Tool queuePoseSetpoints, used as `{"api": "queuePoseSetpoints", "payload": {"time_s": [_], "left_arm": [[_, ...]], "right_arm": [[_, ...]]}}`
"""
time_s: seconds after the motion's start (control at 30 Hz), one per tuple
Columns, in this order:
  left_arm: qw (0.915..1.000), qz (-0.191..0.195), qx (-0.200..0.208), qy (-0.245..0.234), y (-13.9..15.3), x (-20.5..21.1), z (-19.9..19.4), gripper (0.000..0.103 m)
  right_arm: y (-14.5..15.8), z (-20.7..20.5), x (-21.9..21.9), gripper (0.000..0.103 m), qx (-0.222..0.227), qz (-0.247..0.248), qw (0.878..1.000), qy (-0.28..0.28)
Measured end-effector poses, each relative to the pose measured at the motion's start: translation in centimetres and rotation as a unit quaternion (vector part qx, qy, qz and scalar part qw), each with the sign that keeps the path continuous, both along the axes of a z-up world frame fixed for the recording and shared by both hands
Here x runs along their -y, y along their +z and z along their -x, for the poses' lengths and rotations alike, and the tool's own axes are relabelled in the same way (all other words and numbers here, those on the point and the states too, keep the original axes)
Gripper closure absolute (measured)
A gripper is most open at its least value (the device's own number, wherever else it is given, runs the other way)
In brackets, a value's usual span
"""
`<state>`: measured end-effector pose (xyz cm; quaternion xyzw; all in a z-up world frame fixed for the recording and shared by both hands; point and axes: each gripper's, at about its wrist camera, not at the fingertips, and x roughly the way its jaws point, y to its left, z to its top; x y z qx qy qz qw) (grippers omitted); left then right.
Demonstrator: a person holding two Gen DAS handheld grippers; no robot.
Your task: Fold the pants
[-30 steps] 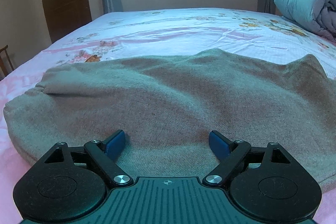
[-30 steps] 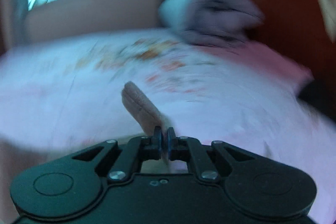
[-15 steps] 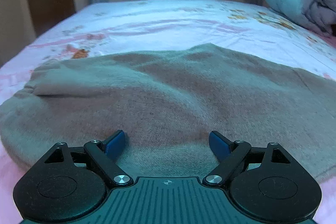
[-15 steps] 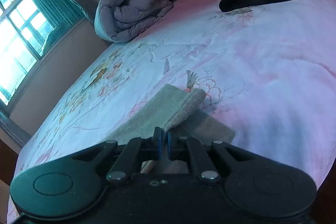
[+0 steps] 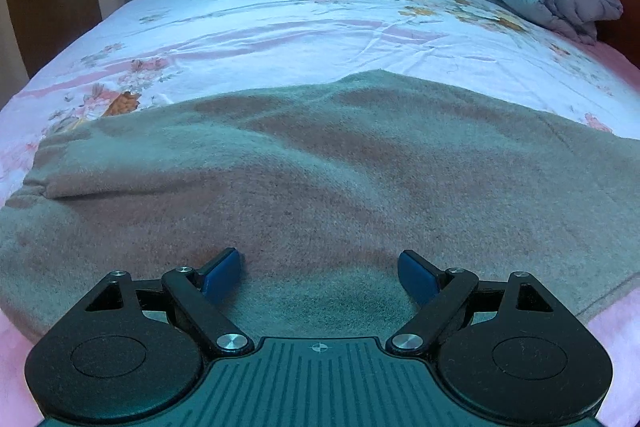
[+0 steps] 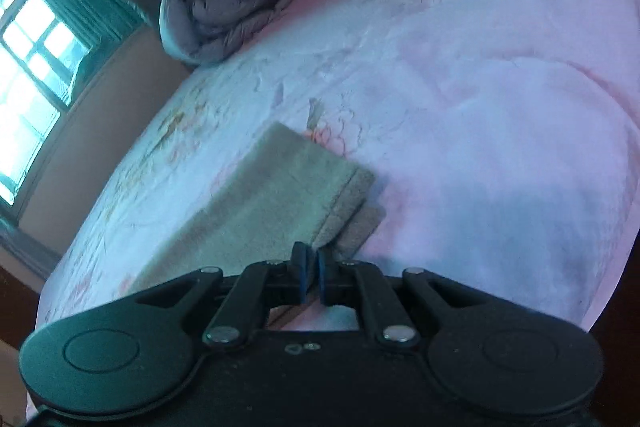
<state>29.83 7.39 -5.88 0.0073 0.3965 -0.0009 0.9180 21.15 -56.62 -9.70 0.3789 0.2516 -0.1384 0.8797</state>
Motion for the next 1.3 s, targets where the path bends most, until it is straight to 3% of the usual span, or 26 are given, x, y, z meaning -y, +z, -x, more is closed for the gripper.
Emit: {"api": "queuePoseSetpoints", "payload": {"time_s": [0.1, 0.23, 0.3, 0.33, 0.43, 0.53, 0.6, 0.73, 0.83, 1.0, 1.23, 1.27, 1.3], "left_arm": [[1.0, 0.002, 0.002, -0.006, 0.0, -0.4, 0.4, 0.017], [0.9999, 0.003, 0.002, -0.013, 0.0, -0.6, 0.7, 0.017], [0.9999, 0.002, 0.005, -0.013, 0.2, -0.8, 1.0, 0.017], [0.9999, 0.001, 0.01, -0.009, 0.3, -1.0, 1.3, 0.017], [0.9987, -0.017, 0.043, 0.022, 0.8, -1.9, 3.1, 0.017], [0.9939, -0.002, 0.071, 0.085, 0.9, -4.1, 4.9, 0.017], [0.9891, 0.01, 0.077, 0.125, 0.8, -5.6, 5.8, 0.017], [0.9856, -0.009, 0.079, 0.149, 0.5, -7.0, 6.6, 0.017], [0.9888, -0.012, 0.051, 0.139, -0.4, -7.5, 5.9, 0.017], [0.9891, -0.002, 0.047, 0.139, -0.9, -7.9, 5.3, 0.015], [0.9898, 0.003, 0.053, 0.132, -1.1, -7.9, 5.7, 0.015], [0.99, 0.004, 0.053, 0.131, -1.1, -8.0, 5.6, 0.015], [0.9901, 0.004, 0.053, 0.13, -1.0, -8.1, 5.6, 0.015]], "right_arm": [[1.4, 0.1, -0.2, 0.103, 0.03, 0.0, 1.0, 0.001], [-1.0, -1.4, 1.0, 0.103, -0.028, -0.017, 0.999, 0.008], [-0.6, -1.1, 1.2, 0.103, -0.019, -0.028, 0.999, 0.005], [0.1, -0.8, 0.8, 0.093, -0.011, -0.016, 1.0, 0.002], [2.5, 0.6, -1.7, 0.091, 0.024, 0.013, 0.999, 0.024], [3.0, 0.6, -5.8, 0.091, 0.04, -0.026, 0.994, 0.103], [2.4, 0.1, -8.9, 0.091, 0.044, -0.081, 0.985, 0.149], [0.3, -1.4, -14.2, 0.091, 0.024, -0.176, 0.964, 0.198], [-0.5, -2.3, -17.1, 0.09, 0.01, -0.203, 0.954, 0.22], [-1.6, -2.9, -19.5, 0.09, -0.02, -0.231, 0.946, 0.229], [-2.8, -3.2, -20.2, 0.09, -0.03, -0.234, 0.948, 0.215], [-3.1, -3.3, -20.3, 0.092, -0.03, -0.237, 0.948, 0.211], [-3.2, -3.4, -20.5, 0.102, -0.029, -0.232, 0.95, 0.207]]}}
